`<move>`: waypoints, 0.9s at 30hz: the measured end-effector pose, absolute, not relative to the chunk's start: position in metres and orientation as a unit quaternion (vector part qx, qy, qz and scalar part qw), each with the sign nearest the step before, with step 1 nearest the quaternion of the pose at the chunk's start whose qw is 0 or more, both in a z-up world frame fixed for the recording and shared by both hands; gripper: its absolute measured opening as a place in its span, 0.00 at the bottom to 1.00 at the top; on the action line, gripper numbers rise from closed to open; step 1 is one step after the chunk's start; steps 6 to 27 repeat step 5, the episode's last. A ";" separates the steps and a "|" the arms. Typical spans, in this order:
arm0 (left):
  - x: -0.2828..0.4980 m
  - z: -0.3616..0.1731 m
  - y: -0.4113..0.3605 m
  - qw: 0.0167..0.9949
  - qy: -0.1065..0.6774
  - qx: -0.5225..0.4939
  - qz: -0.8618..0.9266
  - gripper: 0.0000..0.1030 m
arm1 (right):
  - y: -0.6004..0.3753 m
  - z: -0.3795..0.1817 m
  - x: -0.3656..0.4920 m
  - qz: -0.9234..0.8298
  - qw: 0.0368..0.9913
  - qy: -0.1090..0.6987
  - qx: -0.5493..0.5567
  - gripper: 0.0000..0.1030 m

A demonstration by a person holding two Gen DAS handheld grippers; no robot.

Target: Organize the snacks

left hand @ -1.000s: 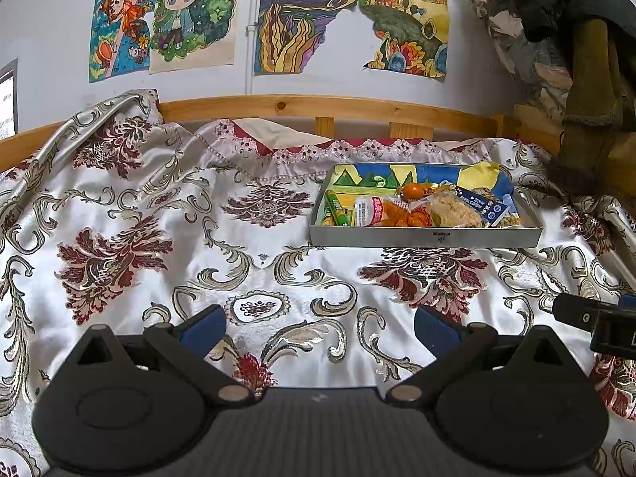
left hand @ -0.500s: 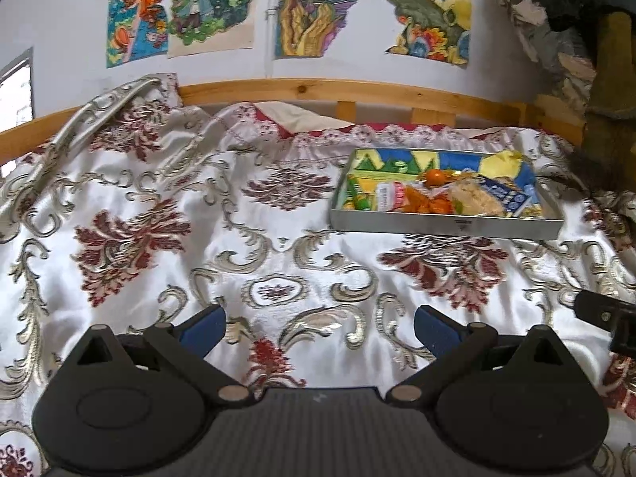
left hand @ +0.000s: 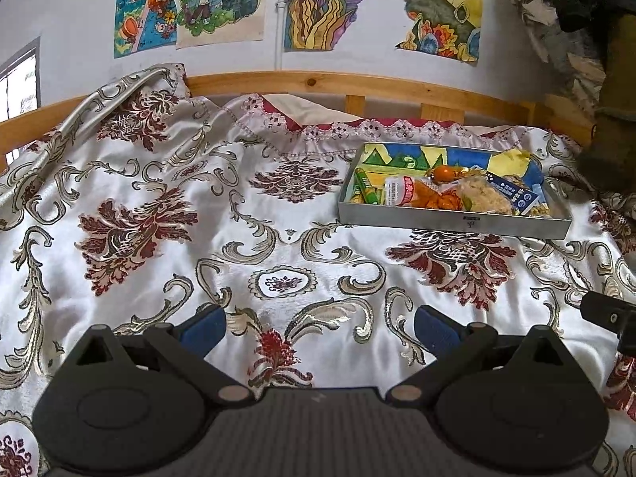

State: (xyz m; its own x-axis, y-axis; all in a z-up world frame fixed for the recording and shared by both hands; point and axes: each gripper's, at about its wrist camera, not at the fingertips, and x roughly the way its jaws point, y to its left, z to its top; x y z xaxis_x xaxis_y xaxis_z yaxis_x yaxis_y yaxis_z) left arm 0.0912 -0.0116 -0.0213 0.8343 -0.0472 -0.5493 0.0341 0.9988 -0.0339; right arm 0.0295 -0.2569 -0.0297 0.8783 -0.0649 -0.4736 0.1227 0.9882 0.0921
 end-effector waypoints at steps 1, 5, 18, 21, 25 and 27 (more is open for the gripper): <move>0.091 -0.021 -0.012 0.958 0.287 -0.011 -0.022 1.00 | -0.257 -0.030 0.030 -0.049 0.967 0.242 0.060 0.99; 0.091 -0.021 -0.012 0.957 0.287 -0.011 -0.022 1.00 | -0.256 -0.030 0.030 -0.049 0.967 0.242 0.059 0.99; 0.091 -0.021 -0.012 0.957 0.287 -0.011 -0.022 1.00 | -0.256 -0.030 0.030 -0.049 0.967 0.242 0.059 0.99; 0.091 -0.021 -0.012 0.957 0.287 -0.011 -0.022 1.00 | -0.256 -0.030 0.030 -0.049 0.967 0.242 0.059 0.99; 0.091 -0.021 -0.012 0.957 0.287 -0.011 -0.022 1.00 | -0.256 -0.030 0.030 -0.049 0.967 0.242 0.059 0.99; 0.091 -0.021 -0.012 0.957 0.287 -0.011 -0.022 1.00 | -0.256 -0.030 0.030 -0.049 0.967 0.242 0.059 0.99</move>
